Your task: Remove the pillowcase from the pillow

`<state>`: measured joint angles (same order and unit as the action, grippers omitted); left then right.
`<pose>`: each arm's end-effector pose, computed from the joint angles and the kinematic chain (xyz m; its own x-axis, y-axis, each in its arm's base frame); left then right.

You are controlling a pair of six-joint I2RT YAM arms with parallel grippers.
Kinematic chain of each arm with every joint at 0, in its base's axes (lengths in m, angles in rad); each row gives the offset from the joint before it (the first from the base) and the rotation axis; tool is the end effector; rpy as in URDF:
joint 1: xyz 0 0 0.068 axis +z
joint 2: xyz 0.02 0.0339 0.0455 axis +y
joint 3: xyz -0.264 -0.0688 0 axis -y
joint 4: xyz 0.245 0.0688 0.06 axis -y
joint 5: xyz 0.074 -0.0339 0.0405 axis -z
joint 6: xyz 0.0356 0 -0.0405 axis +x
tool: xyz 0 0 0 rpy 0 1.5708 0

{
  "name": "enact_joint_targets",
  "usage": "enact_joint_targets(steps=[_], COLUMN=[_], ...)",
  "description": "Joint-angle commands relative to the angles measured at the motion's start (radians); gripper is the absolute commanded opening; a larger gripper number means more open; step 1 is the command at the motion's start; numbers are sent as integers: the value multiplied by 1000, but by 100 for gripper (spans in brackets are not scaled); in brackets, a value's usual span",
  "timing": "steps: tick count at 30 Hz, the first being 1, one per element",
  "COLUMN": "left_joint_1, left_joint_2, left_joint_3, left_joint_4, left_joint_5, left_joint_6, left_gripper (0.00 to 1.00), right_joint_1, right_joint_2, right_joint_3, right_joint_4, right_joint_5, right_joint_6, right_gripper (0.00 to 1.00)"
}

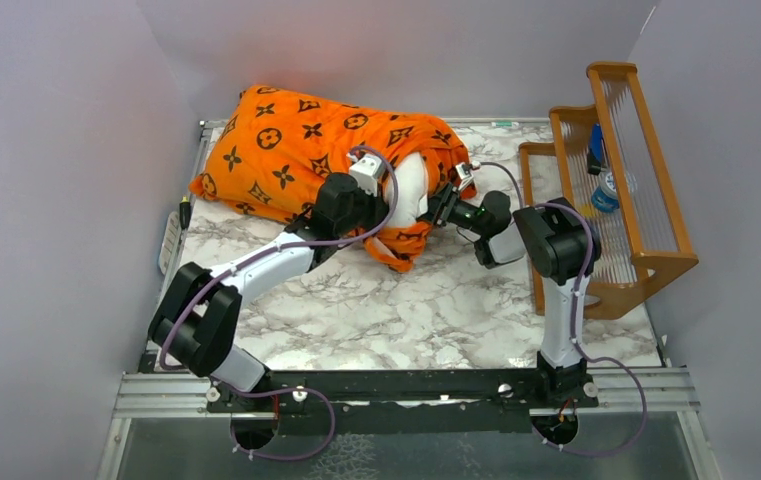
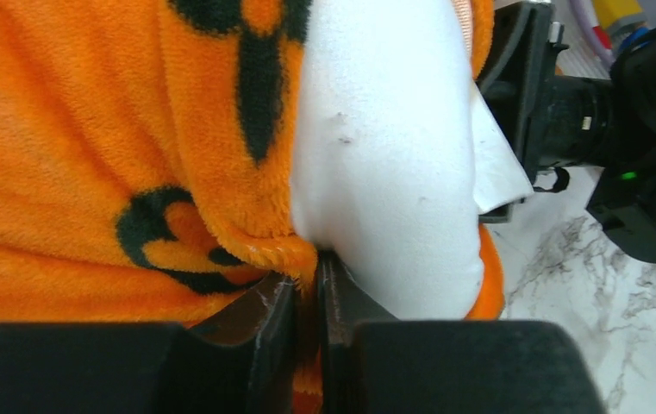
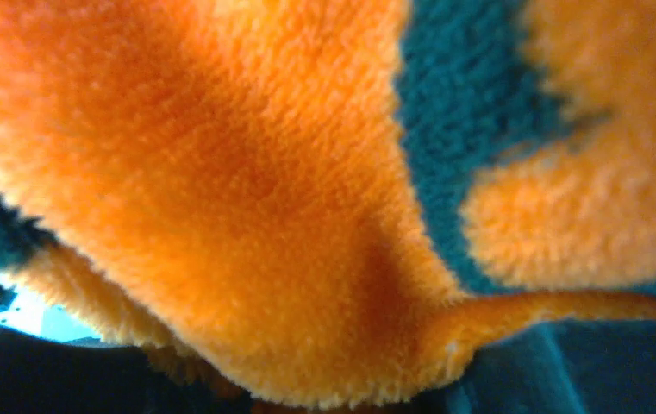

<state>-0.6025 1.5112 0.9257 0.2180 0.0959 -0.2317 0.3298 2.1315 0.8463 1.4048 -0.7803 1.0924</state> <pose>0.2813 -0.1976 0.2523 -0.4346 0.0215 -0.9004 0.5527 0.7957 -0.2478 0.3567 0.1486 0.1308 -0.7390 0.4139 -0.5316 -0.5104 0.1711 0.8428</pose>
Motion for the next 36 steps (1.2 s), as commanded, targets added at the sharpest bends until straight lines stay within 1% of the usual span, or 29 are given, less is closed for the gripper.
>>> enact_joint_targets(steps=[1, 2, 3, 4, 5, 6, 9, 12, 15, 18, 20, 22, 24, 27, 28, 31, 36], left_joint_1=[-33, -33, -33, -31, -29, -26, -10, -2, -2, -6, -13, -16, -16, -16, -16, -15, -14], left_joint_2=[-48, -60, -77, -93, -111, -132, -205, -246, -177, -89, -58, -45, -31, -17, -25, -67, -99], left_joint_3=[36, 38, 41, 50, 62, 80, 144, 231, 330, 373, 381, 382, 398, 418, 408, 356, 322], left_joint_4=[-6, -10, -18, -28, -48, -66, -118, -156, -211, -183, -147, -109, -140, -247, -257, -237, -273], left_joint_5=[231, 231, 232, 230, 225, 220, 229, 297, 406, 533, 570, 578, 535, 398, 349, 219, 21], left_joint_6=[-29, -30, -32, -32, -33, -33, -39, -50, -85, -176, -217, -241, -220, -156, -140, -97, -24], left_gripper=[24, 30, 37, 66, 92, 98, 99, 99, 99, 99, 99, 97, 92, 83, 81, 81, 83], right_joint_1=[49, 49, 49, 49, 50, 49, 50, 53, 62, 71, 75, 81, 83, 84, 84, 84, 84], right_joint_2=[-35, -40, -47, -51, -58, -72, -123, -187, -233, -257, -273, -291, -311, -332, -337, -351, -363], right_joint_3=[79, 85, 87, 87, 87, 87, 67, 56, 60, 68, 66, 60, 51, 40, 40, 38, 32], right_joint_4=[344, 329, 319, 312, 303, 286, 217, 95, -5, -58, -92, -132, -167, -190, -197, -210, -214], right_joint_5=[-151, -154, -155, -157, -158, -160, -151, -133, -116, -110, -104, -96, -88, -83, -84, -90, -92], right_joint_6=[50, 41, 34, 30, 24, 14, -47, -138, -202, -234, -256, -291, -318, -335, -339, -348, -348], right_gripper=[30, 15, 3, 1, 1, 1, 1, 1, 0, 1, 0, 0, 1, 1, 1, 1, 1])
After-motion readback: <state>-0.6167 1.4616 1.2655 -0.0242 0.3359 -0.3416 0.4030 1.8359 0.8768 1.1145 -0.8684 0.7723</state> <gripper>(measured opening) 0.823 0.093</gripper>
